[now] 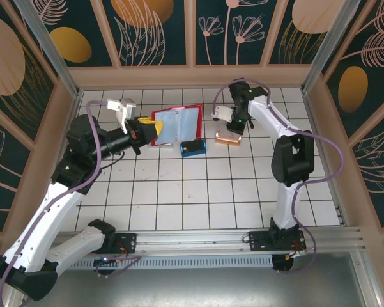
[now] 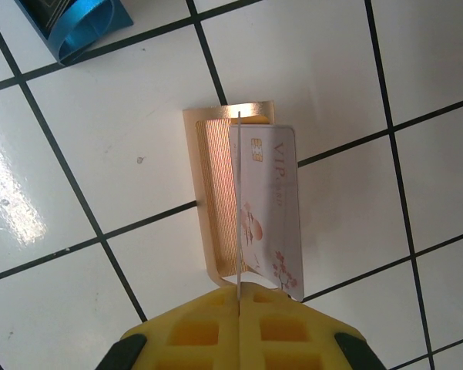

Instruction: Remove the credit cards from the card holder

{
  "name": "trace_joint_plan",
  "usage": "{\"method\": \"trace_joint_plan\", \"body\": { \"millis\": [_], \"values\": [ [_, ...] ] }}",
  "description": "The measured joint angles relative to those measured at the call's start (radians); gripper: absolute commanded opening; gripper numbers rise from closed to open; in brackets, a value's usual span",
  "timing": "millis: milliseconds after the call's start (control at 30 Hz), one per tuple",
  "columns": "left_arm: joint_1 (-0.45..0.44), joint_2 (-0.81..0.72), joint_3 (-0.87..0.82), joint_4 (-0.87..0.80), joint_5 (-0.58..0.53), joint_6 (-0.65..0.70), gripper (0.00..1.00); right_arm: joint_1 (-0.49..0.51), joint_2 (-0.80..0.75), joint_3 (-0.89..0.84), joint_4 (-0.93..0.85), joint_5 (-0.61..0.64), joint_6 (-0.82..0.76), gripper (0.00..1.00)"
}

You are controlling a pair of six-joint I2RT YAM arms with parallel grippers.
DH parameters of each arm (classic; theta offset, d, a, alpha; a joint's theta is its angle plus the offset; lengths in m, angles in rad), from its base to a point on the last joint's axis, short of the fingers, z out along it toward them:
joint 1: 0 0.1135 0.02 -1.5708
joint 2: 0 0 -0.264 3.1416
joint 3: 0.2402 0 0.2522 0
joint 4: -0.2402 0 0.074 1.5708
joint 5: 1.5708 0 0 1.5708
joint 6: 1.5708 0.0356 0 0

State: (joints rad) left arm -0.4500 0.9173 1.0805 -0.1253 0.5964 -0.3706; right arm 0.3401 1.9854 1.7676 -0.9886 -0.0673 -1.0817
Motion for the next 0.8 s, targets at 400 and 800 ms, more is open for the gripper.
{"method": "trace_joint_plan", "body": {
  "millis": [400, 800],
  "values": [
    [0.0, -0.011, -0.062, 0.078, 0.048, -0.042, 0.0, 0.0, 0.045, -0.029, 0.013, 0.023, -0.018, 0.0],
    [0.0, -0.025, -0.069, 0.086, 0.049, -0.042, 0.0, 0.002, 0.067, -0.059, 0.05, 0.039, -0.02, 0.04]
  ]
}}
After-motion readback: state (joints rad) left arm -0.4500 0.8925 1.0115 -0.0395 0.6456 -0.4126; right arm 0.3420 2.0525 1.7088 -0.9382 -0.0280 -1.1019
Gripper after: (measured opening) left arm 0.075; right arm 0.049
